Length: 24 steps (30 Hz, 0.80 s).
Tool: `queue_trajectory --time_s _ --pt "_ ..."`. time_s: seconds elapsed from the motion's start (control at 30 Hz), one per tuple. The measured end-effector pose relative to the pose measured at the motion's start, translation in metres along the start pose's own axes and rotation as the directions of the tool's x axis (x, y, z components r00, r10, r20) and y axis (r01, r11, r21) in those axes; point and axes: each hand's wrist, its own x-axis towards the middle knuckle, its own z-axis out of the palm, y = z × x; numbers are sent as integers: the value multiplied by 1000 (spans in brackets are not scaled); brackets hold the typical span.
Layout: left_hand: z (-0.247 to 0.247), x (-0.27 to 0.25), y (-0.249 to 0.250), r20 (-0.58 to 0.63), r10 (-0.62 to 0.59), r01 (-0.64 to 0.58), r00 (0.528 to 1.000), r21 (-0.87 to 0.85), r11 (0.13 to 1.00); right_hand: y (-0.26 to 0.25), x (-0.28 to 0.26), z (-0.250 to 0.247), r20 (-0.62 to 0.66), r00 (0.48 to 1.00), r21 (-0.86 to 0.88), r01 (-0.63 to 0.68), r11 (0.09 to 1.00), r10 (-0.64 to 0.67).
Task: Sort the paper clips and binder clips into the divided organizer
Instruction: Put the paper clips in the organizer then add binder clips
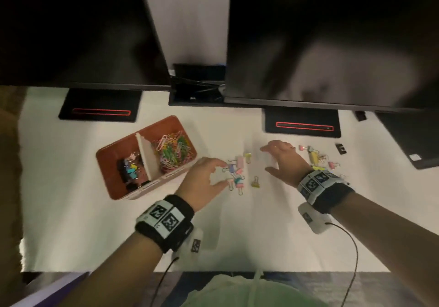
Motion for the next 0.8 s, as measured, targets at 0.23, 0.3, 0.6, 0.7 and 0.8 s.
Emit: queue_trajectory --time_s 0.23,0.3,0.6,0.7,0.8 --pt "64 37 -11 86 -102 69 991 322 944 26 1 19 86 996 -9 -16 1000 16" --pt "68 43 -13 104 -96 45 990 413 910 28 3 20 28 999 6 43 999 -43" --pt "63 48 -29 -51 -7 19 999 230 973 18 19 14 80 986 123 137 983 -148" --pt "57 48 -30 -77 -23 35 997 155 987 2 32 6 87 978 238 166 957 -191" --pt "54 47 -29 -128 -49 66 991 135 989 -12 49 6 146 961 216 201 955 -236"
